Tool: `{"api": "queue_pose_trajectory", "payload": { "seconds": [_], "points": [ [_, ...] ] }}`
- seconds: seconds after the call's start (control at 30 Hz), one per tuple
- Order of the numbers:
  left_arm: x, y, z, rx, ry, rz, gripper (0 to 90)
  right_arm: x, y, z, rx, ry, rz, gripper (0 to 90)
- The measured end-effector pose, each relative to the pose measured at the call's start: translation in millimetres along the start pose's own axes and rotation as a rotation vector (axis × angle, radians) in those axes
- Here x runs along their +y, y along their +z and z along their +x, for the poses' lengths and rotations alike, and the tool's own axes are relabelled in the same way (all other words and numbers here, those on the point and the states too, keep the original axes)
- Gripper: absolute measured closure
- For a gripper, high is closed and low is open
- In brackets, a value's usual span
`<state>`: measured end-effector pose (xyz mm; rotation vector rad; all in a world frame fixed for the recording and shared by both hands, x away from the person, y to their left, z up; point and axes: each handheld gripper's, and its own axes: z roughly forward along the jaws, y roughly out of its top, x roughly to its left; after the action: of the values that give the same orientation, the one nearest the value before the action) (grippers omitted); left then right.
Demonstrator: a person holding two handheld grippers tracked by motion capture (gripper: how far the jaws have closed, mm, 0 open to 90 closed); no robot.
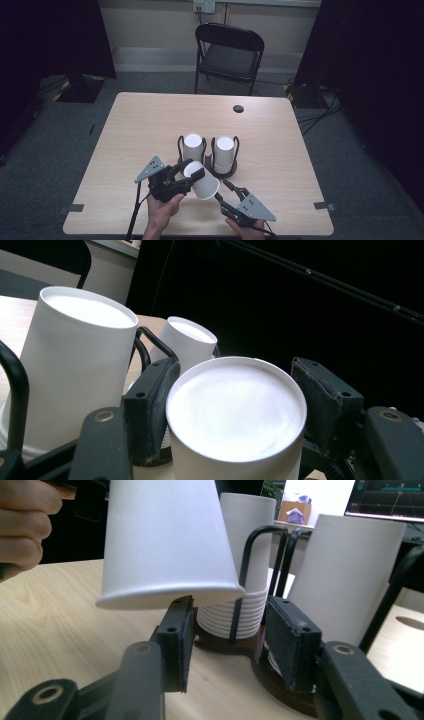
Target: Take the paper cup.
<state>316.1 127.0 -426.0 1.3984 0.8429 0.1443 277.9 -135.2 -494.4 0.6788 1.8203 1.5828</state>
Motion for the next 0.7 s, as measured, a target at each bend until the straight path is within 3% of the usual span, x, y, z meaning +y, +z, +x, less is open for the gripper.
{"api": "queue_pose_trajectory", "payload": {
  "seconds": [0.43,0.7],
  "points": [
    [-8.0,4.9,2.1,-0.072,-0.088,0.017,35.6,0.3,6.8,4.7,0.024,-0.069,-0.063,61.6],
    [-10.8,10.4,-2.1,-0.107,-0.116,0.026,35.6,1.0,10.2,1.6,0.022,-0.071,-0.097,66.4]
  ]
}}
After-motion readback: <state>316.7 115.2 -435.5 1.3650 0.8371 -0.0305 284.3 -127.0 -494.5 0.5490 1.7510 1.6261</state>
